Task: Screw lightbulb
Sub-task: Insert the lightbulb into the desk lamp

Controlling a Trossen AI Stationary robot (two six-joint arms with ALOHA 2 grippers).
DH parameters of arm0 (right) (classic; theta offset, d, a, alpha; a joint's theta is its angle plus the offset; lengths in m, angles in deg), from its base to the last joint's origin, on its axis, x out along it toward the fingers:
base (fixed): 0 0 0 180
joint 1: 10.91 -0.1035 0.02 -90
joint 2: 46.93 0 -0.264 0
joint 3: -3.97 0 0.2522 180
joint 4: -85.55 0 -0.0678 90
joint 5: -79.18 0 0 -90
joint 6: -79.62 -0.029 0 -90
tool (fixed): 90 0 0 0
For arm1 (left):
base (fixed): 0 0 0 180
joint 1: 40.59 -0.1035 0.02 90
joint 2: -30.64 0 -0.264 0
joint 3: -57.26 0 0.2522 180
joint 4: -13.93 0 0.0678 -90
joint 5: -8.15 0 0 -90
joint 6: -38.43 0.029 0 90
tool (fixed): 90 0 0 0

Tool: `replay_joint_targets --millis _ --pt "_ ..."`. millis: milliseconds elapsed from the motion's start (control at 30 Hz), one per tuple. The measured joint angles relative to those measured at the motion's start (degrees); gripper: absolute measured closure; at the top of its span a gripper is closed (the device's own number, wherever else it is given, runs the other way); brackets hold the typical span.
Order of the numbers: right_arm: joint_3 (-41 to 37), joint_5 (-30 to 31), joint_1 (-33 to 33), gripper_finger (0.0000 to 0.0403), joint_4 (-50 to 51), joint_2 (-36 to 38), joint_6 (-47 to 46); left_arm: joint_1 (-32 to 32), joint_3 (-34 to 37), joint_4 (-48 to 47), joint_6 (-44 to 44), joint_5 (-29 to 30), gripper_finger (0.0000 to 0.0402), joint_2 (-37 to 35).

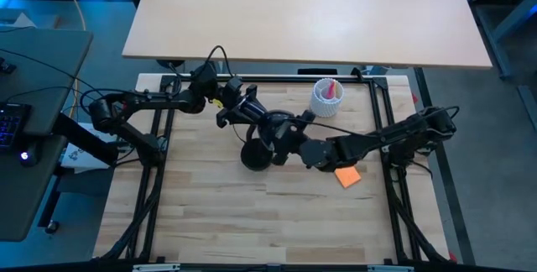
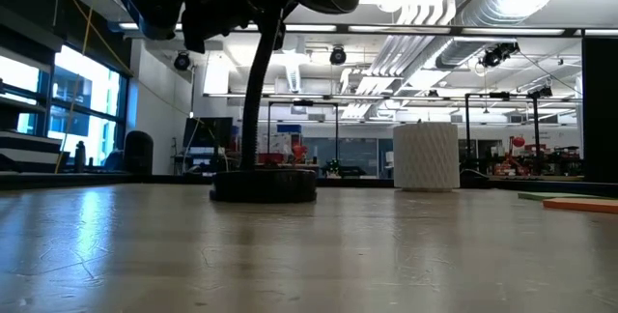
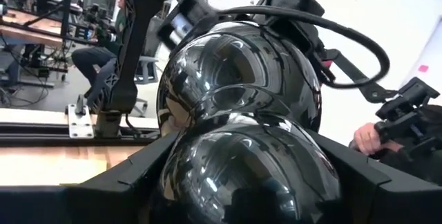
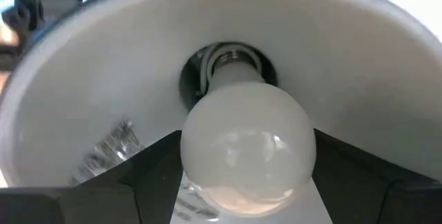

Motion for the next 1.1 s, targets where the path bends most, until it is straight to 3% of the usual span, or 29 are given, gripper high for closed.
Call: replay_joint_targets --millis 400,567,867,1100 --pt "0.00 -14.48 3.04 0.0121 5.59 0.98 -37.76 -0.27 -0.07 0.08 5.91 -2.05 0.0135 -0.05" --pt "0.00 -19.37 4.48 0.0121 5.12 2.37 -47.99 -0.68 -0.13 0.13 7.52 -3.66 0.0135 -0.08" --pt "0.02 -19.43 5.02 0.0121 3.80 2.71 -64.00 -0.72 -0.13 0.51 13.91 -2.81 0.0135 -0.09" --pt "-0.17 -17.98 4.44 0.0121 -2.95 2.71 -71.64 -0.72 0.20 0.96 16.61 -3.75 0.0135 -0.18"
